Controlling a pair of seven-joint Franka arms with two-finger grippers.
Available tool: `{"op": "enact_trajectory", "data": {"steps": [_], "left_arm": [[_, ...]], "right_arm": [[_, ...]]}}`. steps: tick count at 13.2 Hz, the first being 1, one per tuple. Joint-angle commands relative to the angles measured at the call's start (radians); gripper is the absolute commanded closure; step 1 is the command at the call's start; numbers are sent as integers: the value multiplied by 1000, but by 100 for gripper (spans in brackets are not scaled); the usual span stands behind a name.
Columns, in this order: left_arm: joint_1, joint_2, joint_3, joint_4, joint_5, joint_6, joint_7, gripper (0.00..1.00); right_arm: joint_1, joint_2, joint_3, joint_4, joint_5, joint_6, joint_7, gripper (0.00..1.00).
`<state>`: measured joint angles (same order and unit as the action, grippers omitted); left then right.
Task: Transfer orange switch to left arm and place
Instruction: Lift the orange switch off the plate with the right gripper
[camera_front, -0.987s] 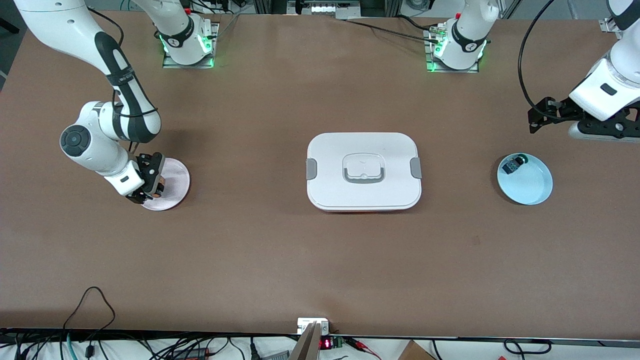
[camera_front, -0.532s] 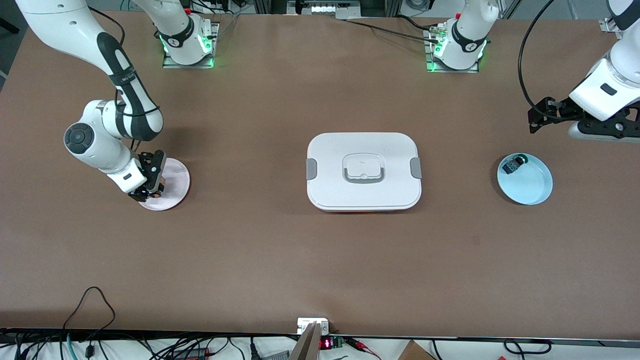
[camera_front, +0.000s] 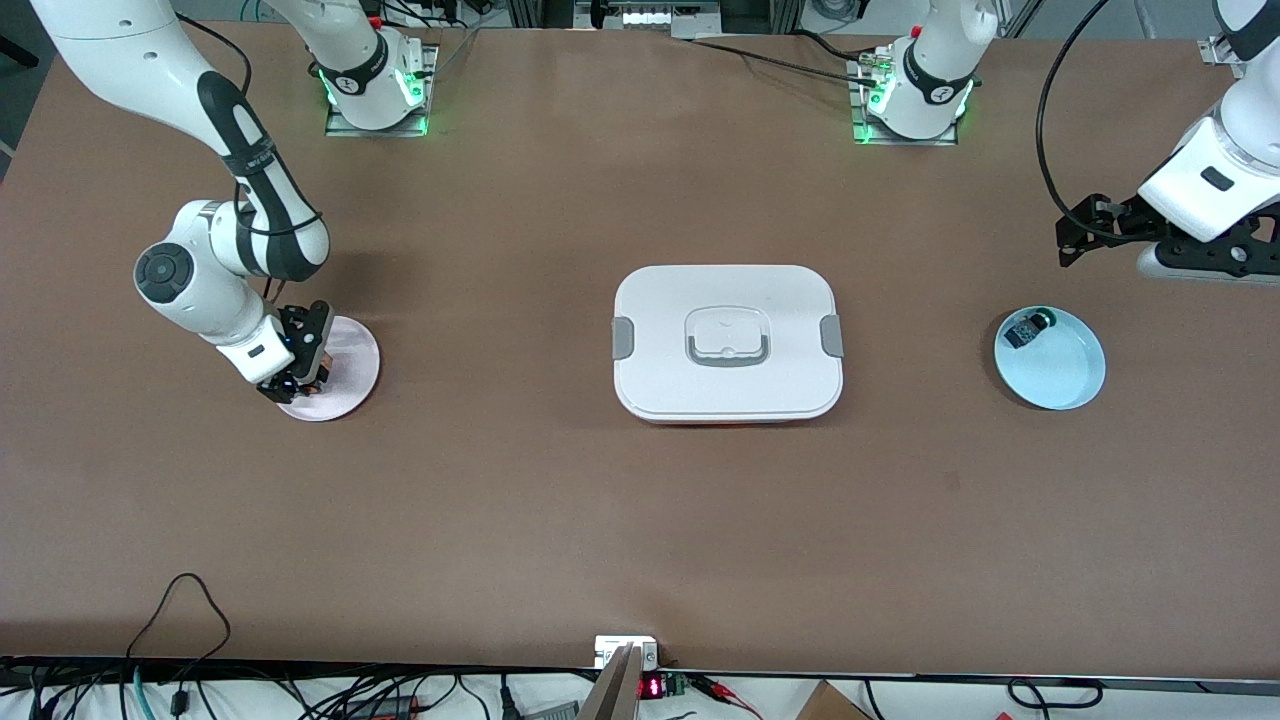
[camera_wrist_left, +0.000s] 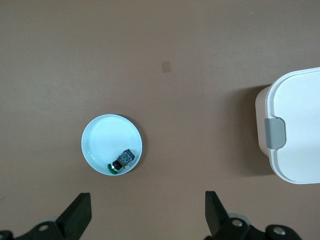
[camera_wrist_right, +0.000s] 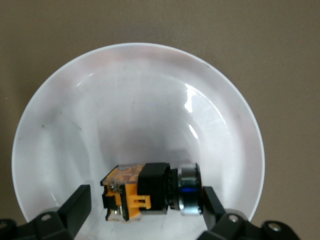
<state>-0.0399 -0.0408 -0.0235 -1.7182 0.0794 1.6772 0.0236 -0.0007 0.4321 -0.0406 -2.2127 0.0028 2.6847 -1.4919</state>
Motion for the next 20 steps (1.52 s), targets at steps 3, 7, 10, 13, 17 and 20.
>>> {"op": "enact_trajectory", "data": {"steps": [3, 7, 10, 13, 17, 20], "left_arm": [[-9, 6, 2, 22, 16, -17, -14, 0], [-9, 6, 4, 22, 16, -19, -14, 0], [-8, 6, 4, 22, 16, -17, -14, 0], [-9, 6, 4, 22, 16, -17, -14, 0], [-9, 6, 4, 22, 16, -17, -14, 0], [-9, 7, 4, 22, 16, -17, -11, 0]], "right_arm": [[-18, 4, 18, -5, 14, 15, 18, 3], [-16, 7, 19, -5, 23, 11, 79, 2], [-16, 7, 19, -5, 40, 7, 101, 2], [-16, 7, 21, -4, 45, -8, 130, 5], [-16, 7, 21, -2, 59, -19, 131, 29], [-16, 4, 22, 1, 60, -37, 131, 44]]}}
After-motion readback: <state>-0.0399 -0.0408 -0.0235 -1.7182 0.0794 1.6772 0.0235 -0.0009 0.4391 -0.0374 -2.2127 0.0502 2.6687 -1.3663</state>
